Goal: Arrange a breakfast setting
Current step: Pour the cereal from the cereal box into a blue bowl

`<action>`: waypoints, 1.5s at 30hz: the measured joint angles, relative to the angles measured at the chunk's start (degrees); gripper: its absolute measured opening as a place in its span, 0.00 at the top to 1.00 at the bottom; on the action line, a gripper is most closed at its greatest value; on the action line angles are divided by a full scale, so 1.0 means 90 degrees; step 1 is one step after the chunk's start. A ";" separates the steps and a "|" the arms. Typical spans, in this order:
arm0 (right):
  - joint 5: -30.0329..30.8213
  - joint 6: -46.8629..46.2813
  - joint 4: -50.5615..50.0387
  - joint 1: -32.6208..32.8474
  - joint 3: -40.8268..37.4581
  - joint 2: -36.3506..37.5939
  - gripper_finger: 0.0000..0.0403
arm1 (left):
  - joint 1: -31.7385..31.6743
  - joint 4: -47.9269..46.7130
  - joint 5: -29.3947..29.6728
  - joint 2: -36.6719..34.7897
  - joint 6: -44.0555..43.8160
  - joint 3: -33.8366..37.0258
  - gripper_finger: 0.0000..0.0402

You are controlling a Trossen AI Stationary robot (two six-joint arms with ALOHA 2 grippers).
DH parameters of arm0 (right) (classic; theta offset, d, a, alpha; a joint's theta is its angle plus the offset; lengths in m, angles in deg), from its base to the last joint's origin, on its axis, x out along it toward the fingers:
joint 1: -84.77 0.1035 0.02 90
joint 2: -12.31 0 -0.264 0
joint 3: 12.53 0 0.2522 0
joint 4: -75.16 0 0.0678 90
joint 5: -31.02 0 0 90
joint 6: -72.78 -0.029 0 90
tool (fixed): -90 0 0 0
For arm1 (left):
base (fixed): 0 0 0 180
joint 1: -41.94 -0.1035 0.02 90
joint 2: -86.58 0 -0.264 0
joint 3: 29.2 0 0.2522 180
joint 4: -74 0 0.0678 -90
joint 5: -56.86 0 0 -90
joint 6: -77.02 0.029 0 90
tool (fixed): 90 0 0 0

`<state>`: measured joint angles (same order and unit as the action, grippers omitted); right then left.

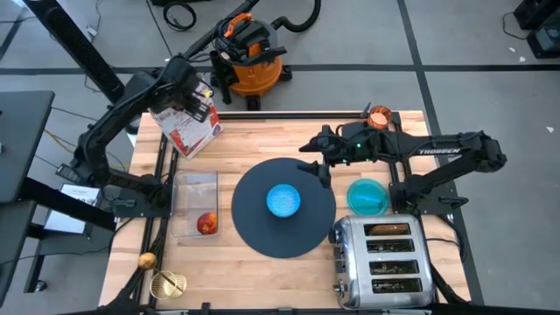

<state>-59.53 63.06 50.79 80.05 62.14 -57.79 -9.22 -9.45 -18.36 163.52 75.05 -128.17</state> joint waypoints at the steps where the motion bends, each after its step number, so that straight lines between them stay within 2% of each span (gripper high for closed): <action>1: 0.0002 0.0050 -0.0002 -0.0042 0.0000 0.0005 0.28 | 0.0000 0.0004 -0.0019 0.0005 0.0080 0.0000 0.80; 3: 0.0081 0.0107 -0.0017 -0.0110 0.0002 0.0025 0.28 | 0.0014 0.0030 -0.0046 -0.0002 0.0176 0.0000 0.92; 5: 0.0280 0.0224 -0.0047 -0.0191 0.0002 0.0073 0.28 | 0.0065 0.0044 -0.0108 -0.0002 0.0109 0.0000 0.97; 8: 0.0576 0.0458 -0.0060 -0.0321 0.0002 0.0207 0.28 | 0.0130 0.0034 -0.0139 -0.0038 0.0189 0.0000 0.98; 12: 0.0617 0.0649 -0.0068 -0.0532 0.0002 0.0431 0.28 | 0.0510 0.0034 -0.0139 -0.0046 0.0458 -0.0197 0.99; 17: 0.0616 0.0661 -0.0105 -0.0781 0.0006 0.0671 0.28 | 0.1217 0.0089 -0.0159 -0.0051 0.0827 -0.0962 0.99; 21: 0.0618 0.1141 -0.0600 -0.1040 0.0007 0.0864 0.28 | 0.1854 0.0091 -0.0153 -0.0051 0.0816 -0.1658 0.99; 23: 0.0618 0.0928 -0.0767 -0.1250 0.0007 0.0977 0.28 | 0.2167 0.0081 -0.0150 -0.0048 0.0816 -0.1929 1.00; 29: -0.0493 0.0229 -0.1565 -0.1674 0.0007 0.1041 0.23 | 0.3128 0.0079 -0.0139 -0.0048 0.0883 -0.2495 1.00; 34: -0.0562 0.0398 -0.1693 -0.1693 0.0007 0.0907 0.12 | 0.3873 0.0074 -0.0137 -0.0043 0.0843 -0.2747 1.00; 39: -0.0877 0.0560 -0.1126 -0.1691 0.0007 0.0664 0.03 | 0.4472 0.0375 -0.0107 -0.0039 0.0691 -0.2910 1.00; 45: -0.1084 0.1090 -0.0886 -0.1760 0.0007 0.0754 0.02 | 0.4876 0.0667 0.0020 -0.0039 0.0598 -0.3378 1.00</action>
<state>-69.28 72.87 42.82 64.21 62.20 -51.01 34.66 -3.45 -18.18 163.18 80.43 -158.57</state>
